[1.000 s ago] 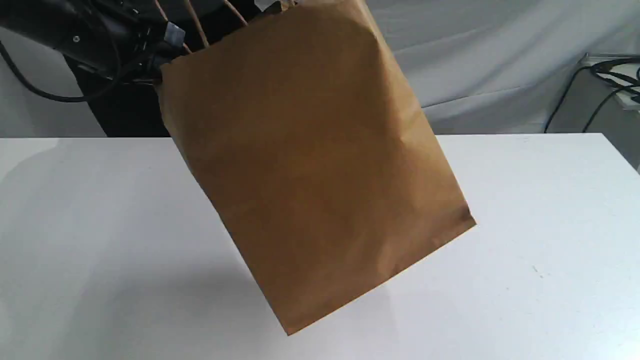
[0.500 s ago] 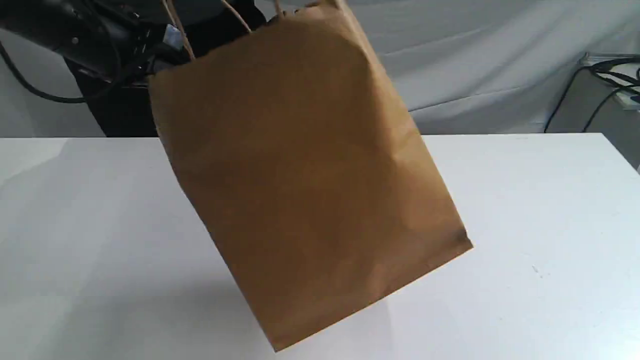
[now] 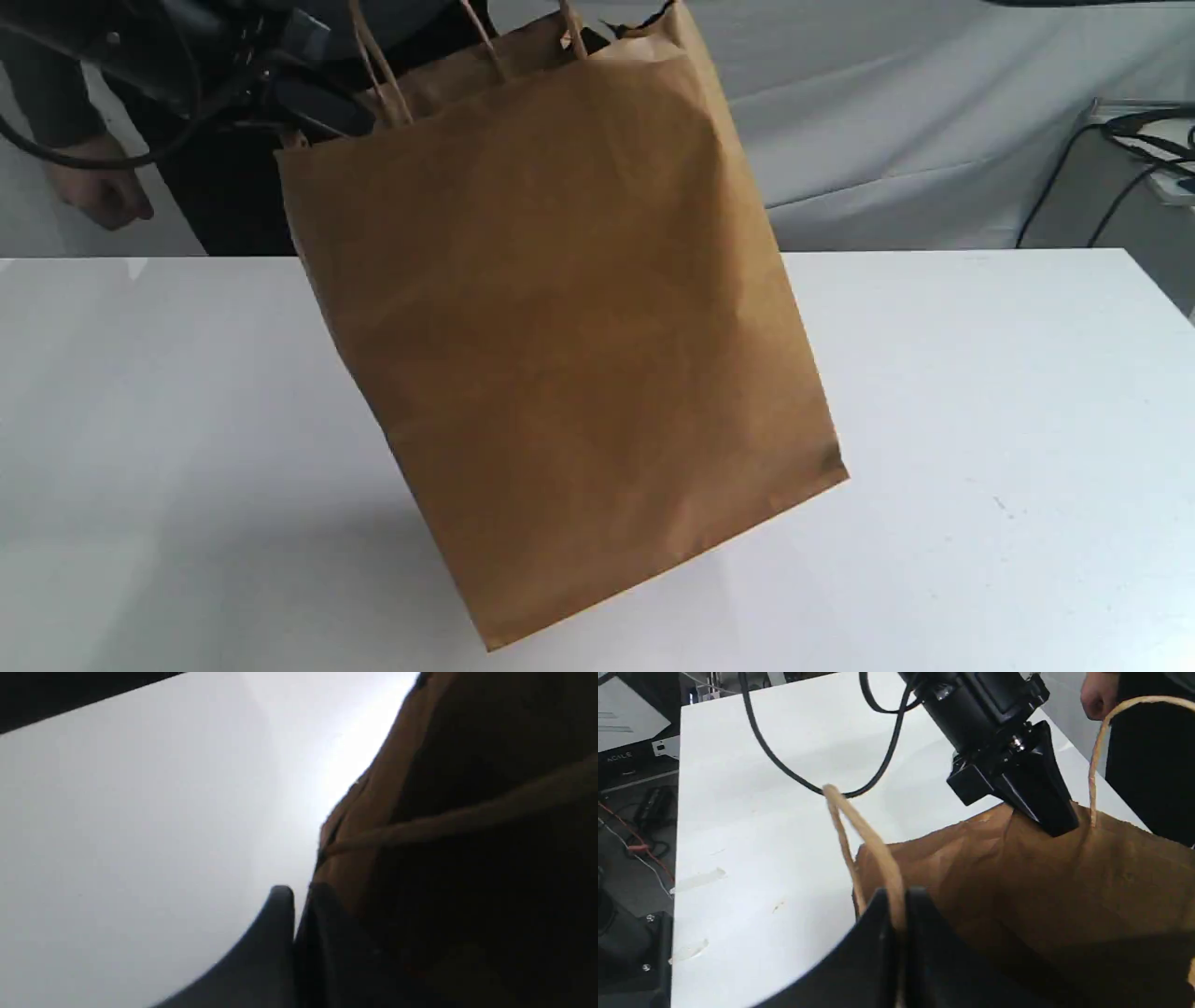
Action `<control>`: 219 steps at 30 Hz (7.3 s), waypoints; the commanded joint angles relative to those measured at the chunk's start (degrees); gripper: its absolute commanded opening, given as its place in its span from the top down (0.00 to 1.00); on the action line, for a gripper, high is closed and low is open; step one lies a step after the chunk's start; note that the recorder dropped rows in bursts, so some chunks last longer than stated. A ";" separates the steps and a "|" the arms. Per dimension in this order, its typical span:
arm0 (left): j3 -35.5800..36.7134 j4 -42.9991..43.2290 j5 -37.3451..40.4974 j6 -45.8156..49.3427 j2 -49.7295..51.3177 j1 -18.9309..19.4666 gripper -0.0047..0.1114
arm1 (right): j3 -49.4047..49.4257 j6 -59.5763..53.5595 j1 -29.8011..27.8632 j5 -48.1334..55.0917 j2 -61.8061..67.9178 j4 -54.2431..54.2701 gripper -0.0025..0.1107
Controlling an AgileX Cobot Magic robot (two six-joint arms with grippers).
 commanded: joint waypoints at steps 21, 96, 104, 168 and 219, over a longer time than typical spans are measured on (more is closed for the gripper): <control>-5.07 6.89 0.53 -5.88 -0.24 -7.82 0.96 | 50.81 -9.00 0.06 -33.48 -21.58 16.91 0.98; -5.07 16.96 4.66 -11.63 -7.89 -5.48 0.53 | 51.48 -6.06 0.06 -35.69 -18.31 17.77 0.73; -5.07 17.56 4.66 -11.63 -7.89 -5.48 0.53 | 51.48 -6.06 0.06 -36.32 -19.03 17.74 0.55; 73.88 13.98 -52.90 -5.46 -72.46 -2.87 0.96 | 89.25 16.72 0.06 -71.11 -59.14 -14.55 0.98; 73.88 14.10 -52.90 -5.45 -72.46 -2.87 0.96 | 107.01 18.83 -22.73 -66.39 -96.71 -12.75 0.98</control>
